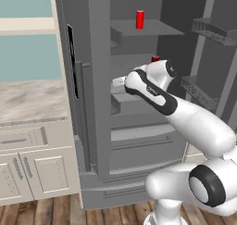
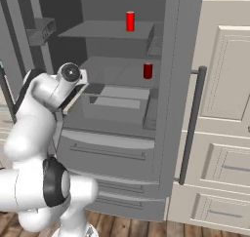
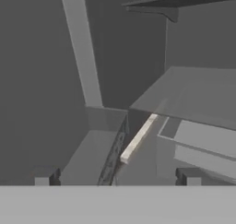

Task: Open the fridge, grab two sodas, and place both sodas inside the bowl with ice on the dining counter.

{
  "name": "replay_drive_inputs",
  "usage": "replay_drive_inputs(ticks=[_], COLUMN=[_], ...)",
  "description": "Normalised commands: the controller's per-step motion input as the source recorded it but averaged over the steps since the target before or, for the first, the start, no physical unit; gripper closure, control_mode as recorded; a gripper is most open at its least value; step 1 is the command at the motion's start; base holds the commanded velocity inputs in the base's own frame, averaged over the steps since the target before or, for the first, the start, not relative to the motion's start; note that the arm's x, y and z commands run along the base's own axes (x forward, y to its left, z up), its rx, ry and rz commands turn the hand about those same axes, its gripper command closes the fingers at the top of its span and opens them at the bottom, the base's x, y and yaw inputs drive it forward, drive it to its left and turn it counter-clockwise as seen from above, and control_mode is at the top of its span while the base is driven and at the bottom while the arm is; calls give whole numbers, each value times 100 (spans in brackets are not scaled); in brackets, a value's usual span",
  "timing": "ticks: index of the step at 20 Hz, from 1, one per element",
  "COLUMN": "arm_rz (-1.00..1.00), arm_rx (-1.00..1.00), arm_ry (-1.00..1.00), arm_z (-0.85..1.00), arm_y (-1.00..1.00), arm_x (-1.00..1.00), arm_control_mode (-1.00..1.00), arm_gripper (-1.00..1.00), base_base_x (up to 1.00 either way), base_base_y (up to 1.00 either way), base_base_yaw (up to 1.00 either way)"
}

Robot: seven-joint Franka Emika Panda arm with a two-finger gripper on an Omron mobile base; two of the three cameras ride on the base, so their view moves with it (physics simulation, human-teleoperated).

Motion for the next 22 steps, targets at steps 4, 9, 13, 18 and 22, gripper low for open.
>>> replay_drive_inputs(ticks=[4,9,13,18,22], arm_rz=[6,6,6,6,2], arm_rx=[0,0,-1,-2,-2], arm_ry=[0,0,0,0,-4], arm_z=[0,0,0,0,0], arm_y=[86,98,100,99,65], arm_x=[31,10,2,0,-5], arm_control_mode=[-100,-100,-100,-100,-100], arm_gripper=[-100,-100,-100,-100,-100], base_base_x=[0,0,0,0,0], base_base_y=[0,0,0,0,0], base_base_yaw=[0,0,0,0,0])
